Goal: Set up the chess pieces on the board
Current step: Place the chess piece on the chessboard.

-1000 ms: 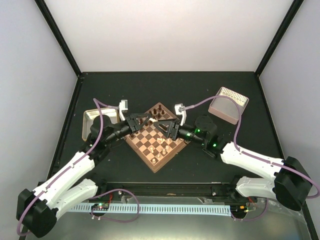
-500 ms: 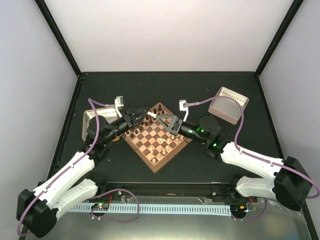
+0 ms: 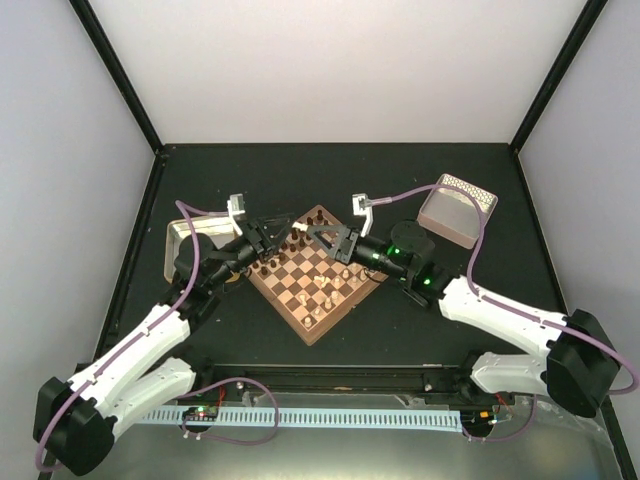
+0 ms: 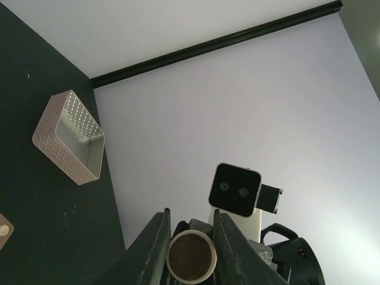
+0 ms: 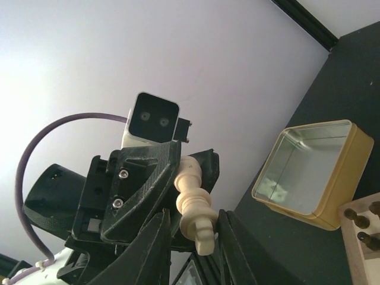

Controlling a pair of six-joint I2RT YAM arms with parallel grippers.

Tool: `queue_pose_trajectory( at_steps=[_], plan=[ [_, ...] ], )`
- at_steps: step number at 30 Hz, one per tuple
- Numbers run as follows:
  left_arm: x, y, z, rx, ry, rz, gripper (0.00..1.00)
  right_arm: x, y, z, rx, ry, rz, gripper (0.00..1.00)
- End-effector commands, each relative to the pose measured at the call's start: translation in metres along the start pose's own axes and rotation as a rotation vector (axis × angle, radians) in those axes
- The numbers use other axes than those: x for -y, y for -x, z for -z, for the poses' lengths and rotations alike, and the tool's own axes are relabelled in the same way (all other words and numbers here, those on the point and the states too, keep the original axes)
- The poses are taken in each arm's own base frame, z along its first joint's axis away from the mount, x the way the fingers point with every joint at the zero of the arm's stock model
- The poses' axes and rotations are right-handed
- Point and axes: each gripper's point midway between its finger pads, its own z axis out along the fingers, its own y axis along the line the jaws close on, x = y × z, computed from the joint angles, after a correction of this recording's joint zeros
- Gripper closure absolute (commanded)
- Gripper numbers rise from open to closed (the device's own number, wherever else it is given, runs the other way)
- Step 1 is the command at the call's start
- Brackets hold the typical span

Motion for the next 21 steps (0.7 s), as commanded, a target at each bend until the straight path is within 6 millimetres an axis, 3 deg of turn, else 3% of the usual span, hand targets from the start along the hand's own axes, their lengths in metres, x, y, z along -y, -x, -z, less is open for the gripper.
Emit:
queue_pose_trajectory(
  at_steps=[1, 8, 10, 16, 18, 21],
  plan=[
    [0.006, -0.009, 0.002, -0.041, -0.033, 0.032, 0.95, -0.006, 0.004, -0.008, -0.012, 0.014, 0.014, 0.75],
    [0.009, -0.006, 0.003, -0.019, -0.048, 0.032, 0.97, 0.021, -0.001, -0.011, -0.023, -0.11, -0.012, 0.67],
    [0.007, -0.005, 0.005, -0.007, -0.04, 0.034, 0.97, 0.025, -0.002, -0.011, -0.025, -0.117, -0.021, 0.75],
    [0.0, -0.005, 0.008, 0.005, -0.016, 0.037, 0.95, 0.01, -0.001, -0.006, -0.018, -0.045, -0.032, 0.96],
    [-0.005, -0.006, 0.008, 0.002, 0.007, 0.026, 0.86, 0.008, -0.003, -0.005, -0.039, -0.051, -0.026, 0.99],
    [-0.022, -0.006, 0.01, 0.004, 0.106, -0.037, 0.59, 0.024, -0.011, 0.001, -0.106, -0.143, -0.011, 0.99]
  ],
)
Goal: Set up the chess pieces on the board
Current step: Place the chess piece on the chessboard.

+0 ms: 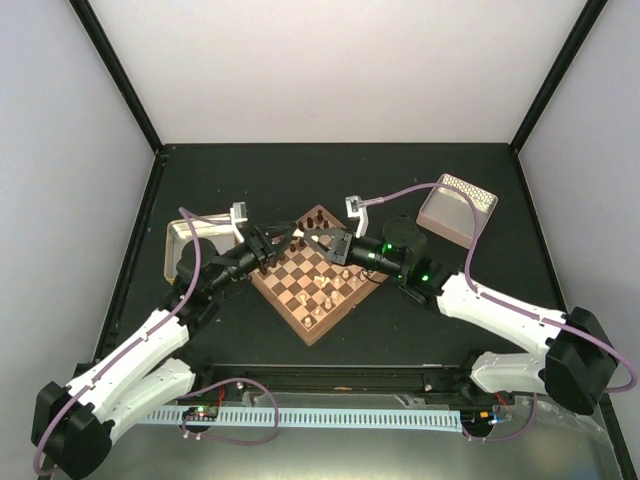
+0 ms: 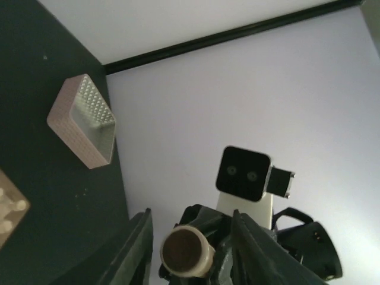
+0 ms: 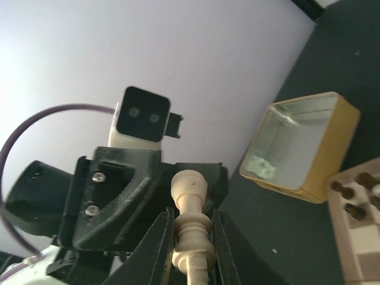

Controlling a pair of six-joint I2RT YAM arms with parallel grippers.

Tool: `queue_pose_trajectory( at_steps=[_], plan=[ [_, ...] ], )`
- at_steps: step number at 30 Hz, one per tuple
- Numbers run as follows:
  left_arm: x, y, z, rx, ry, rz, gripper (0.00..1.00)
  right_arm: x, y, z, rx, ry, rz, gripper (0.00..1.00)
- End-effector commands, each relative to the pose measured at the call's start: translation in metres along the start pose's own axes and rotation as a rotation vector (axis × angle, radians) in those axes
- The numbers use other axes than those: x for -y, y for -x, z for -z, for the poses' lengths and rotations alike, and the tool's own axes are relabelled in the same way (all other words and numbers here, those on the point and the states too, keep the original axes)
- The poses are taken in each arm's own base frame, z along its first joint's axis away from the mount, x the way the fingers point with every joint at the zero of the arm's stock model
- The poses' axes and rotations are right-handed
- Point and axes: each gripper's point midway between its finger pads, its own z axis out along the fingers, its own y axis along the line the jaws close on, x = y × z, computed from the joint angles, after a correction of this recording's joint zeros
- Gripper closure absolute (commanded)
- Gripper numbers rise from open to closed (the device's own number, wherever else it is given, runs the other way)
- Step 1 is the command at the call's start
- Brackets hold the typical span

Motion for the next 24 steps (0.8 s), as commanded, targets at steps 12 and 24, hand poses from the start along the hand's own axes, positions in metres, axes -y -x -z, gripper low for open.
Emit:
queue_pose_trajectory(
  at_steps=[12, 24],
  plan=[
    [-0.08, 0.026, 0.04, 0.041, 0.542, -0.611, 0.39, 0.15, -0.066, 0.098, -0.578, -0.883, 0.15, 0.99],
    [-0.097, 0.029, 0.043, -0.051, 0.666, -0.746, 0.38, 0.168, -0.077, 0.105, -0.865, -1.126, 0.18, 0.99]
  ],
)
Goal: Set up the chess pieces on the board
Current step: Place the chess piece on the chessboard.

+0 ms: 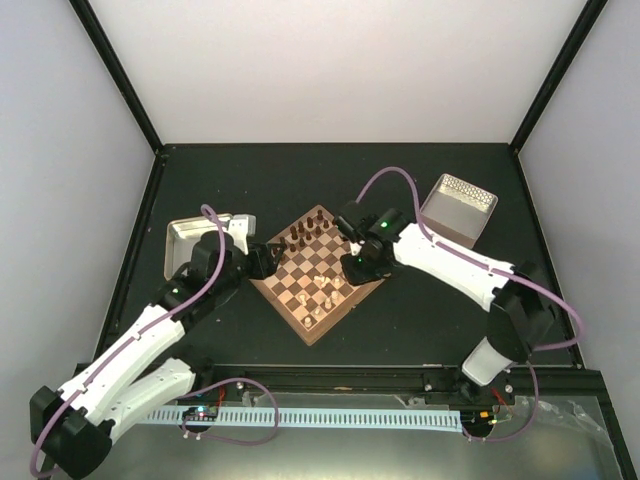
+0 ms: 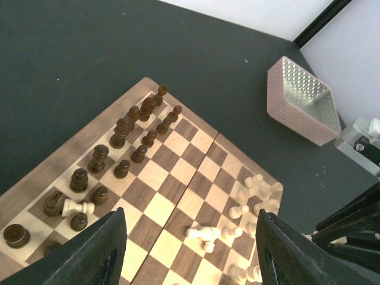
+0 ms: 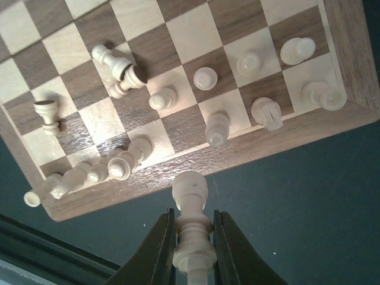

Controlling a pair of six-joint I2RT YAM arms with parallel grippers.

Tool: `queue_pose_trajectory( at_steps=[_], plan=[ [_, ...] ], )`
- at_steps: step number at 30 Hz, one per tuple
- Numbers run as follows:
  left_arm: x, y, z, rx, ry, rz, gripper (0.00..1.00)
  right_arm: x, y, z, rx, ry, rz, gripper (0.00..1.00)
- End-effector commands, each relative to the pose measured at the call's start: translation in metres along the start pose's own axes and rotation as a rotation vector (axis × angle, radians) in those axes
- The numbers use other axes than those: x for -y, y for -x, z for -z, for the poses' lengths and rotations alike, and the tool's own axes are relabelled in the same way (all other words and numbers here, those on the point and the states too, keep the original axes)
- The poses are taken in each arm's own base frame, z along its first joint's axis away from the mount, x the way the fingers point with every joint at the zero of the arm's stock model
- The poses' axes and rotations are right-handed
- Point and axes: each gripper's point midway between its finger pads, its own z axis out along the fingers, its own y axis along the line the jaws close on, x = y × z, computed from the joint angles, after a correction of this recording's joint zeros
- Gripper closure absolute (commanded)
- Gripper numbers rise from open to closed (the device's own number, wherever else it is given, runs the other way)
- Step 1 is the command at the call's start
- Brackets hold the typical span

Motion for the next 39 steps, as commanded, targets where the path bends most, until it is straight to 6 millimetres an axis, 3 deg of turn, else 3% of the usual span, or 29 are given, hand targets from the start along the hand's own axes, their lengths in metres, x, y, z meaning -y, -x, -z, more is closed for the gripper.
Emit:
queue_pose_trajectory(
  at_steps=[1, 12, 26, 32, 39],
  plan=[
    [-0.003, 0.009, 0.005, 0.013, 0.041, -0.093, 0.38, 0.006, -0.011, -0.002, -0.097, -0.095, 0.061, 0.99],
    [-0.005, 0.013, 0.014, 0.055, 0.047, -0.092, 0.37, -0.015, 0.006, -0.039, -0.153, -0.129, 0.114, 0.98],
    [-0.01, 0.013, 0.019, 0.084, 0.063, -0.091, 0.35, -0.009, 0.008, -0.062, -0.205, -0.204, 0.137, 0.93],
    [-0.011, 0.012, 0.019, 0.084, 0.066, -0.089, 0.34, -0.01, 0.008, -0.063, -0.212, -0.206, 0.135, 0.82],
    [-0.011, 0.011, 0.017, 0.078, 0.062, -0.086, 0.34, -0.018, 0.025, -0.037, -0.136, -0.189, 0.116, 0.72]
  ],
)
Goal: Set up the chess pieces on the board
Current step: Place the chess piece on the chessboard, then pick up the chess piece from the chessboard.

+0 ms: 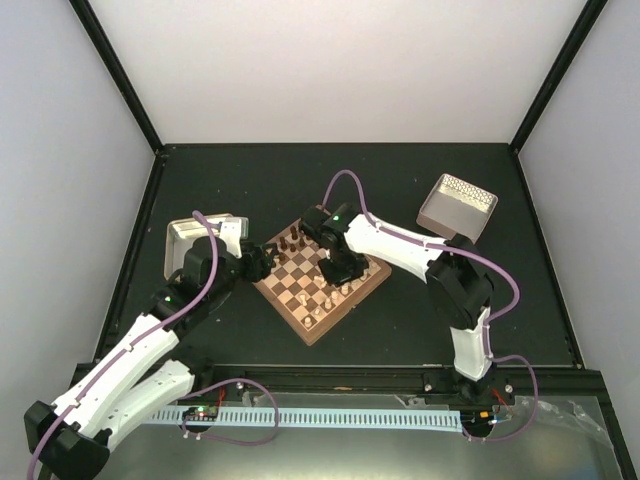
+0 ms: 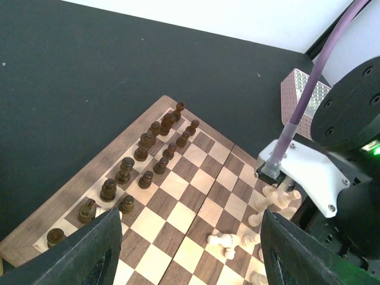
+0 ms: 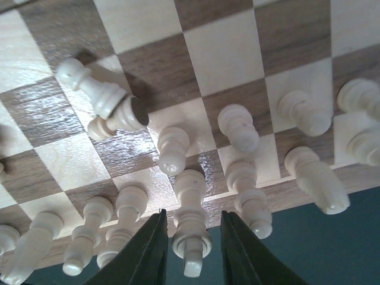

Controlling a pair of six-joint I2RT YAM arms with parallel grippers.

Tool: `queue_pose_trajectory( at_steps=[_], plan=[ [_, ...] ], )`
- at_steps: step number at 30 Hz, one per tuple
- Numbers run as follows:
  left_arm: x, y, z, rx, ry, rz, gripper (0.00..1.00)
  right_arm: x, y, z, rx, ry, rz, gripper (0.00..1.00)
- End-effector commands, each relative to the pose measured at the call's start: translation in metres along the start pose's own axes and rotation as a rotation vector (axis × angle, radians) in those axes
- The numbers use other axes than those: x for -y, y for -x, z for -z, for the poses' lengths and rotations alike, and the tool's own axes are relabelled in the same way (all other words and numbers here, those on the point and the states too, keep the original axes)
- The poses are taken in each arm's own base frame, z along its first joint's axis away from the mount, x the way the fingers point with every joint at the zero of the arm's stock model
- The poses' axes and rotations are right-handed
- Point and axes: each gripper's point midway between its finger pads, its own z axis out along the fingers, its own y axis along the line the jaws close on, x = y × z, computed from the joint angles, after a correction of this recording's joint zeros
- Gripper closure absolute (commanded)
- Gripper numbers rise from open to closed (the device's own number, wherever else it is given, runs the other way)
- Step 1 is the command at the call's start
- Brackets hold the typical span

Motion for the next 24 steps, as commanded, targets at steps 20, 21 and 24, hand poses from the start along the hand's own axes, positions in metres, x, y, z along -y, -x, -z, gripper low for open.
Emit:
queue_pose_trajectory(
  at_steps=[20, 21, 24],
  plan=[
    [-0.028, 0.005, 0.009, 0.052, 0.136, 0.1, 0.4, -0.04, 0.068, 0.015, 0.215, 0.092, 0.192, 0.62],
    [-0.031, 0.003, 0.01, 0.055, 0.145, 0.113, 0.42, -0.042, 0.069, 0.013, 0.211, 0.094, 0.204, 0.62],
    [-0.037, -0.005, 0.009, 0.054, 0.151, 0.136, 0.44, -0.047, 0.07, 0.005, 0.192, 0.099, 0.238, 0.61]
  ],
)
